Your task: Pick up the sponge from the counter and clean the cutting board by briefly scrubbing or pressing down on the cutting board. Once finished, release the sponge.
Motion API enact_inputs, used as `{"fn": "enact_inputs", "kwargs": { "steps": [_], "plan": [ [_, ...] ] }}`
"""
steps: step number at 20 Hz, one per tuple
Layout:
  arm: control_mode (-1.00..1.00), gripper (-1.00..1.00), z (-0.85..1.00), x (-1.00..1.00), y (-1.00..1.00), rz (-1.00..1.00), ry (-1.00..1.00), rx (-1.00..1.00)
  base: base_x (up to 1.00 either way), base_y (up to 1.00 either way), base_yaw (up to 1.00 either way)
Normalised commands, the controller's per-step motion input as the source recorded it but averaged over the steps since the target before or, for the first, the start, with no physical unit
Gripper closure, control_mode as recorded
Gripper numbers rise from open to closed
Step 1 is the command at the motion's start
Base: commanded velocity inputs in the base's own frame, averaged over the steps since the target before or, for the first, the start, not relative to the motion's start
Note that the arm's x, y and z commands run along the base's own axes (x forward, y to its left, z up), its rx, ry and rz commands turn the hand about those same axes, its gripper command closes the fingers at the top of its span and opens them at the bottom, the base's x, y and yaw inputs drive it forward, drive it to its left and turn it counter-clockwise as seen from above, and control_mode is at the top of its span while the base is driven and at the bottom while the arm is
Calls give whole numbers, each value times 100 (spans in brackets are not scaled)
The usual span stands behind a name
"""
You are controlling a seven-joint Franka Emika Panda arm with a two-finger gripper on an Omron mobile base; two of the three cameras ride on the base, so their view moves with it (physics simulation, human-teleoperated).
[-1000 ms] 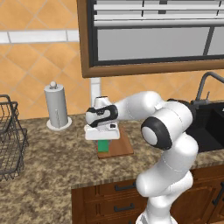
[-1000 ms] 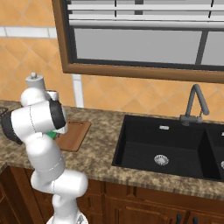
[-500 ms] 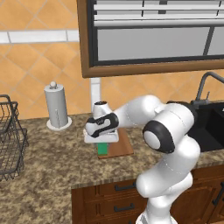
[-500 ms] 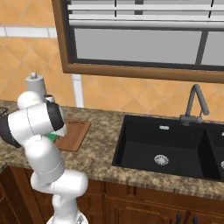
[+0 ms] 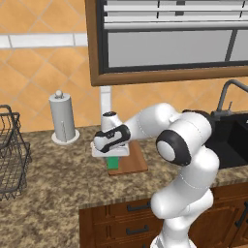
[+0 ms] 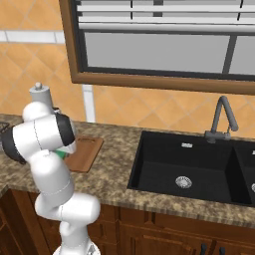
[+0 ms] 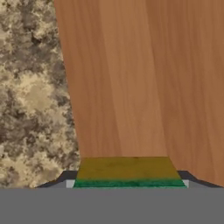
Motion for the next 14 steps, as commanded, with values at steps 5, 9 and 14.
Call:
{"fn": "enact_inputs", "kwargs": {
  "steps": [5,9,14],
  "plan": [
    [-100,100,-5,39,0,0,0,0,0,0,0],
    [-100,100,-4,57,-2,0,-5,-1,0,0,0],
    [-100,100,0,54,-1,0,-8,0,0,0,0]
  ]
}}
